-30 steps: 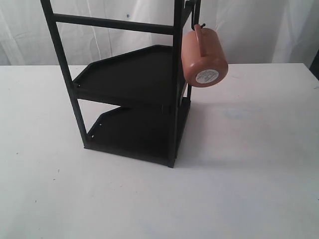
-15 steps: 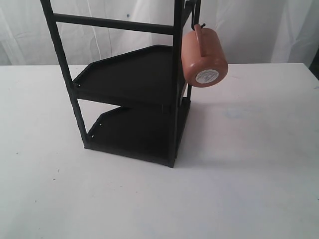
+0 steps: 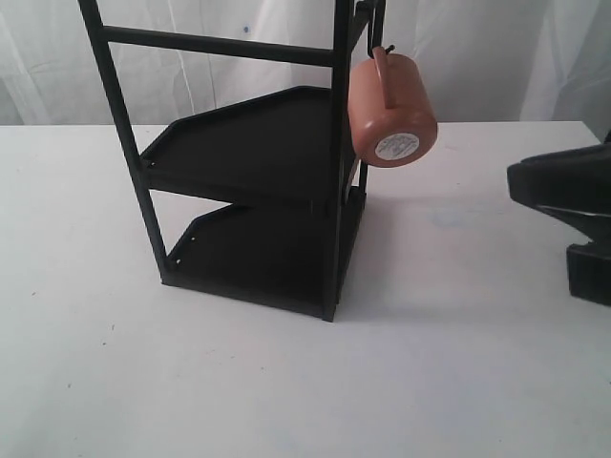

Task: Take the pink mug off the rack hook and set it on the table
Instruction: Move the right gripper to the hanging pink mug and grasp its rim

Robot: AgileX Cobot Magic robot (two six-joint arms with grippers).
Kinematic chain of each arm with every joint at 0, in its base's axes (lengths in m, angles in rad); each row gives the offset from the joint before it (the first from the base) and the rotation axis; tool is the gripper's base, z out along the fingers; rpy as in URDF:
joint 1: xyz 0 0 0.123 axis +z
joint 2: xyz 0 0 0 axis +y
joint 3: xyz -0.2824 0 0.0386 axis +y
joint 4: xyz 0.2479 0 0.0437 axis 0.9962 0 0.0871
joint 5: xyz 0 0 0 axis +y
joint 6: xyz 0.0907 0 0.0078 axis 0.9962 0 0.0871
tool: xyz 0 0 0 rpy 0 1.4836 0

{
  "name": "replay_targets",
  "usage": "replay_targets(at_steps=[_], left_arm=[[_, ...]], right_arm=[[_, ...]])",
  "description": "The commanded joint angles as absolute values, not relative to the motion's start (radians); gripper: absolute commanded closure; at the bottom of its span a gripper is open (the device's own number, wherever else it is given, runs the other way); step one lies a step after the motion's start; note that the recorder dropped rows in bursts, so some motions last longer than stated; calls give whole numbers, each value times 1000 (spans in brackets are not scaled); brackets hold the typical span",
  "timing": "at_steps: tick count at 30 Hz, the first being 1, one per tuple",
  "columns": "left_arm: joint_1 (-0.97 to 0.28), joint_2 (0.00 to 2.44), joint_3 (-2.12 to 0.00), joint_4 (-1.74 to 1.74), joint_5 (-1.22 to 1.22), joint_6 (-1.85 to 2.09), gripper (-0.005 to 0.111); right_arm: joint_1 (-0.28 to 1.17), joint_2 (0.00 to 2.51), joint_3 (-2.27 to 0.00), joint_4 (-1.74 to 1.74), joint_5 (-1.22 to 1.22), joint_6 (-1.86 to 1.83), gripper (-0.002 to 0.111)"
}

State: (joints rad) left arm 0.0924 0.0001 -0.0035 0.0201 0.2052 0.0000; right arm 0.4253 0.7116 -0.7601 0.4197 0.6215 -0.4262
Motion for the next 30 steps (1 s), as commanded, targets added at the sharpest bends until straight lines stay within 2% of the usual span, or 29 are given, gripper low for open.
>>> replay_targets(at_steps=[1, 5, 8, 12, 16, 22, 30], left_arm=[[96, 0, 0, 17, 202, 0, 107], [96, 0, 0, 17, 202, 0, 107], [96, 0, 0, 17, 202, 0, 107], [96, 0, 0, 17, 202, 0, 107], [96, 0, 0, 17, 202, 0, 107], [96, 0, 0, 17, 202, 0, 107], [96, 0, 0, 17, 202, 0, 107]], right_arm=[[348, 772, -767, 648, 596, -631, 81], [261, 867, -767, 872, 523, -718, 68], [196, 953, -770, 942, 461, -718, 66], [188, 1036, -818, 940, 447, -716, 62], [188, 1109, -952, 896, 531, -738, 48], [188, 1255, -1158, 808, 696, -780, 47], [151, 1437, -1269, 870, 802, -886, 47]])
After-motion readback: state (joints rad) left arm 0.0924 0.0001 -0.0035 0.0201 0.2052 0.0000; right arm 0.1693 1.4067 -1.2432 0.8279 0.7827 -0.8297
